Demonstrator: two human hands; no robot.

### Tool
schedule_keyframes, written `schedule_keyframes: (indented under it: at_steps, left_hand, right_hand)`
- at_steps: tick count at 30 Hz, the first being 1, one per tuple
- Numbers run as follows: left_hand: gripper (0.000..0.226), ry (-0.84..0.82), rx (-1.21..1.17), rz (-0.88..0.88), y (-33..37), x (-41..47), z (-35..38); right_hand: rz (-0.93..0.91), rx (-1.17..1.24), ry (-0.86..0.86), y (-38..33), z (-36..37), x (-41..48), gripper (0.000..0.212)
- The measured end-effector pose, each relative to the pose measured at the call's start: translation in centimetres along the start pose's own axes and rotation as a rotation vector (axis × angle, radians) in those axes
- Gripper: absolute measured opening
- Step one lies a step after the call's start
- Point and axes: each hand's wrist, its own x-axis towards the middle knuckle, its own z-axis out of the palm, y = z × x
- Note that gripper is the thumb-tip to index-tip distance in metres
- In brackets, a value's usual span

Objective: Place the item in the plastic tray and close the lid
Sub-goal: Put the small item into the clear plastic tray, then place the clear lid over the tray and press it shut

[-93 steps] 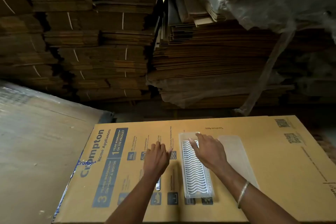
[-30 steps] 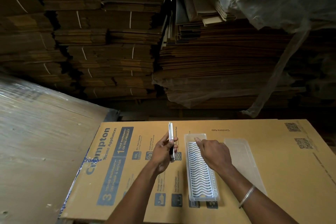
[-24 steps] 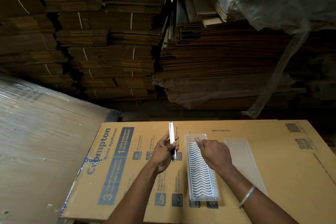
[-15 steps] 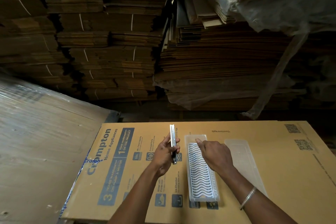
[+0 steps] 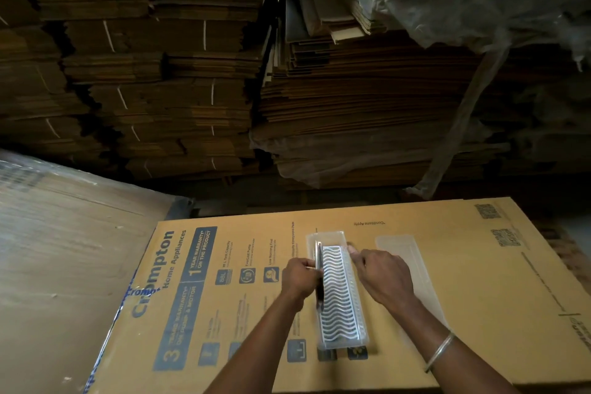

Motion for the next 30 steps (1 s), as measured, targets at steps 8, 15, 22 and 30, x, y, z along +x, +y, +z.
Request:
schedule_keyframes:
  at_steps: [8, 15, 22, 30]
  left_hand:
    - [0.02, -0.108, 0.743, 0.109, 0.6, 1.1, 4.1]
    - [0.03, -0.076, 0.733, 0.126, 0.4, 2.0, 6.3]
    - [0.044, -0.048, 0.74, 0.04, 0.1, 2.1, 8.0]
    - [0.022, 0.026, 0.726, 0.081, -0.7, 1.7, 8.3]
  right_hand:
    - [0.07, -0.071, -0.03, 3.9, 0.8, -1.5, 0.066]
    - [0.114, -0.096, -0.057, 6.3, 1.6, -2.1, 0.06]
    - [0.153, -0.109, -0.121, 7.0, 2.6, -1.4, 0.067]
    - [0.167, -0.099, -0.15, 7.5, 4.4, -1.5, 0.065]
